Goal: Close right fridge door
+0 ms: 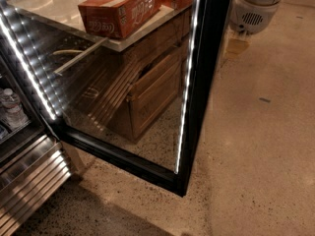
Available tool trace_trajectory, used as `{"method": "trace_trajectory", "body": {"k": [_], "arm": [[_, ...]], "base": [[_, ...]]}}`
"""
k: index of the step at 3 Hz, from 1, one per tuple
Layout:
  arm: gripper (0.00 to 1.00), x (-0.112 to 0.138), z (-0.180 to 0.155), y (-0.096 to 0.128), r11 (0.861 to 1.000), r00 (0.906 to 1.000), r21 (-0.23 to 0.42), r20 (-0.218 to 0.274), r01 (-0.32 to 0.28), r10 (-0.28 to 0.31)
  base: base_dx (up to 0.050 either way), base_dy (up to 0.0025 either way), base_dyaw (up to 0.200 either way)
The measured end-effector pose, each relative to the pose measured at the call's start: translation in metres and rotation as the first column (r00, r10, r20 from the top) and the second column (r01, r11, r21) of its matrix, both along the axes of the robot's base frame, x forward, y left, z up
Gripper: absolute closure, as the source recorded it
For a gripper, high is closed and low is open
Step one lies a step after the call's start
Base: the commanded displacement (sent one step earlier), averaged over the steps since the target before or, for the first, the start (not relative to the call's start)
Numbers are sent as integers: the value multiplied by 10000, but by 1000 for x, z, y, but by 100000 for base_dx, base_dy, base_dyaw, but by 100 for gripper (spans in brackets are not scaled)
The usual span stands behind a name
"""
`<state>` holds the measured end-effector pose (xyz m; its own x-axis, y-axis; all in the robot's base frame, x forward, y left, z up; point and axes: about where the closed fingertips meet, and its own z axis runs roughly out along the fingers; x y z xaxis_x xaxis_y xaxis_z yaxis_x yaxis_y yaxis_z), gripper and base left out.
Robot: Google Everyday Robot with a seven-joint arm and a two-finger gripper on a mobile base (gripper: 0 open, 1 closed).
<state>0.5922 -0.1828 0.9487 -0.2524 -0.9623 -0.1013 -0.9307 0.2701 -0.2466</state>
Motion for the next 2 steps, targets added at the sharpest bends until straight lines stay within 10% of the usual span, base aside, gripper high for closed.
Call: {"method": "trace_trajectory", "body": {"k": [1, 2], "arm": [[100, 24, 8, -5, 9974, 9974, 157, -118, 709, -707], [100, 43, 36, -7, 9954, 9928, 508, 851, 806, -847]], "base": [[0, 0, 0], [0, 0, 0]]}}
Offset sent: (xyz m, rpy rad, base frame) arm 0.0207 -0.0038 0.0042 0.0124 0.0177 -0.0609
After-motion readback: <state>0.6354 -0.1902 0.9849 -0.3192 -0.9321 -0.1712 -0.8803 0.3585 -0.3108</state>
